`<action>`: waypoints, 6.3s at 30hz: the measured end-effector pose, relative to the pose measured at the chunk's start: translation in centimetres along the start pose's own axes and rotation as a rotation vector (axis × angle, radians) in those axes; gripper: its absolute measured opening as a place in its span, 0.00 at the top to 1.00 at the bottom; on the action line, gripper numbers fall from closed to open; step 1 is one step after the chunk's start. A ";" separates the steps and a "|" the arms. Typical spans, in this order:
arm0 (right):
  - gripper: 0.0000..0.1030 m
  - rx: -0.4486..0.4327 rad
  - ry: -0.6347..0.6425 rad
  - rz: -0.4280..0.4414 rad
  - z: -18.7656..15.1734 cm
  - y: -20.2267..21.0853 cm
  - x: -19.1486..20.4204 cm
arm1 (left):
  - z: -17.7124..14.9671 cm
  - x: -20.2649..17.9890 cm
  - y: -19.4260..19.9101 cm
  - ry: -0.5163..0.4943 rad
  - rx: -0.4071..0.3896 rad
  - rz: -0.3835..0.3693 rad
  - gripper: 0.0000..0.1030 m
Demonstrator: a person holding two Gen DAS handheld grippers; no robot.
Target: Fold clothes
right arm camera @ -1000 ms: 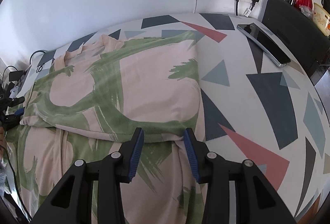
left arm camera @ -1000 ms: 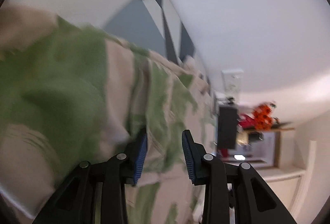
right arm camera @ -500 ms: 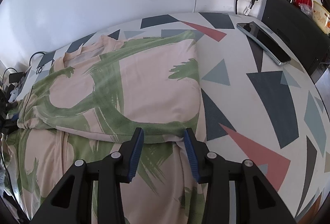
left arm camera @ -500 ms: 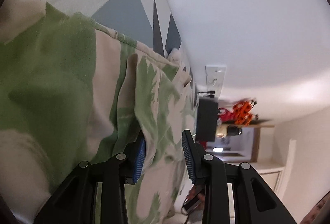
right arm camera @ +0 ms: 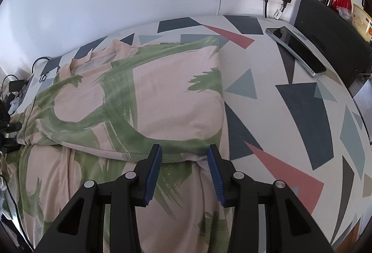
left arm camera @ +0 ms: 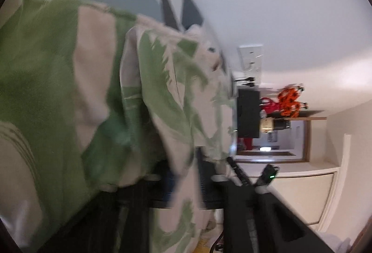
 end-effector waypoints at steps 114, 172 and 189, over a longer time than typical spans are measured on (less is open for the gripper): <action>0.43 -0.041 0.199 0.313 3.1 3.2 11.7 | -30.0 9.7 22.3 0.999 -1.102 0.325 0.63; 0.43 -0.055 -0.174 0.196 2.2 4.9 -11.8 | -8.5 -23.6 -23.4 -0.340 -0.083 0.348 0.72; 0.43 -0.011 0.066 0.395 5.6 -0.1 -3.2 | -12.6 -7.5 -0.2 -0.086 -0.458 0.868 0.61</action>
Point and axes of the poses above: each gripper's, at about its wrist camera, not at the fingertips, and y roughly against the way its jaws point, x to its left, z to its top, the point moved 4 cm from there along -y, roughly the way its jaws point, and after that the axes turned 3 degrees about -y, right-handed, at the moved point
